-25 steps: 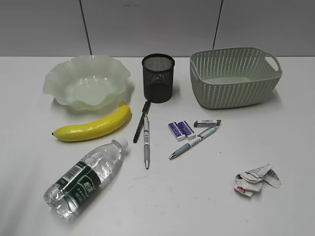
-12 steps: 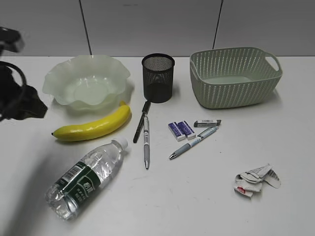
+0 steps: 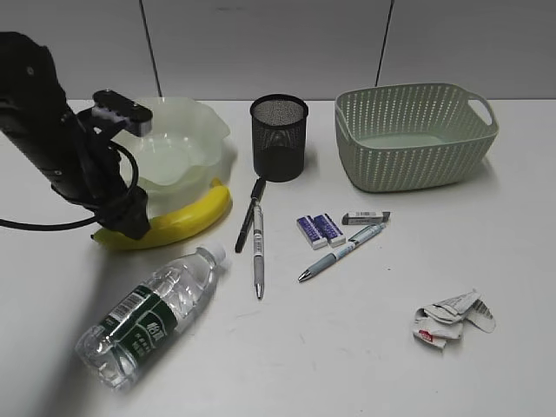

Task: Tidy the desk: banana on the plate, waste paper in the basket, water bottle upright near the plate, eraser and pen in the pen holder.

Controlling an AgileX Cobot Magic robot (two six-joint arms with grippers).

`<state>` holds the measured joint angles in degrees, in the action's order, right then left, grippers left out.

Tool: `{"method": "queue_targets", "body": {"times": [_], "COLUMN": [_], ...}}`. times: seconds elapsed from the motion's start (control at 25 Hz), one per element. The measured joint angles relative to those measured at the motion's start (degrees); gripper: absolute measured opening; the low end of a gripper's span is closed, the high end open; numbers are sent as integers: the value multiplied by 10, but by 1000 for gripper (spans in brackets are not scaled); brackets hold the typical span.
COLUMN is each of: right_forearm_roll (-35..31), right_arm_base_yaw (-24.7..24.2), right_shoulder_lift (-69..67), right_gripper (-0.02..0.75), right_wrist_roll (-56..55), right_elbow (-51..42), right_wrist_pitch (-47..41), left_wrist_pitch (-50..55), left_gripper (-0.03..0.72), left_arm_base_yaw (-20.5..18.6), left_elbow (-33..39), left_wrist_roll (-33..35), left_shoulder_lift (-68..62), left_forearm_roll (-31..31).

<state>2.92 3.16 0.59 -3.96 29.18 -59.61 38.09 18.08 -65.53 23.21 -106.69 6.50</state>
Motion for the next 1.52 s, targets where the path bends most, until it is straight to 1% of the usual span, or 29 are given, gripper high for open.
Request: {"method": "queue_targets", "body": {"times": [0.16, 0.32, 0.4, 0.48, 0.52, 0.6, 0.64, 0.68, 0.8, 0.92, 1.04, 1.16, 1.24, 1.32, 1.44, 1.52], "right_forearm_roll": [0, 0, 0, 0, 0, 0, 0, 0, 0, 0, 0, 0, 0, 0, 0, 0], "right_arm_base_yaw": [0, 0, 0, 0, 0, 0, 0, 0, 0, 0, 0, 0, 0, 0, 0, 0], "right_shoulder_lift": [0, 0, 0, 0, 0, 0, 0, 0, 0, 0, 0, 0, 0, 0, 0, 0], "right_gripper": [456, 456, 456, 456, 456, 456, 456, 456, 456, 456, 456, 456, 456, 456, 456, 456], "right_wrist_roll": [0, 0, 0, 0, 0, 0, 0, 0, 0, 0, 0, 0, 0, 0, 0, 0], "right_elbow": [0, 0, 0, 0, 0, 0, 0, 0, 0, 0, 0, 0, 0, 0, 0, 0], "right_wrist_pitch": [0, 0, 0, 0, 0, 0, 0, 0, 0, 0, 0, 0, 0, 0, 0, 0], "left_wrist_pitch": [-1, -21, -29, -35, -37, -38, -38, -38, -29, -18, -18, -19, -25, -43, -92, -125], "left_gripper": [580, 576, 560, 518, 484, 400, 343, 307, 312, 312, 312, 312, 312, 312, 312, 312], "left_arm_base_yaw": [0, 0, 0, 0, 0, 0, 0, 2, 17, 49, 79, 87, 81, 64, 17, -22], "left_elbow": [-17, -19, -20, -20, -21, -22, -23, -23, -23, -23, -26, -33, -38, -40, -41, -41], "left_wrist_roll": [1, 1, 1, 1, 1, 2, 3, 3, 7, 32, 41, 40, 35, 32, 21, 11], "left_shoulder_lift": [-37, -64, -75, -83, -86, -88, -88, -88, -84, -70, -48, -8, 25, 62, 100, 104], "left_forearm_roll": [-6, -8, -9, -10, -11, -14, -14, -15, -26, -30, -31, -28, -29, -29, -26, -18]}}
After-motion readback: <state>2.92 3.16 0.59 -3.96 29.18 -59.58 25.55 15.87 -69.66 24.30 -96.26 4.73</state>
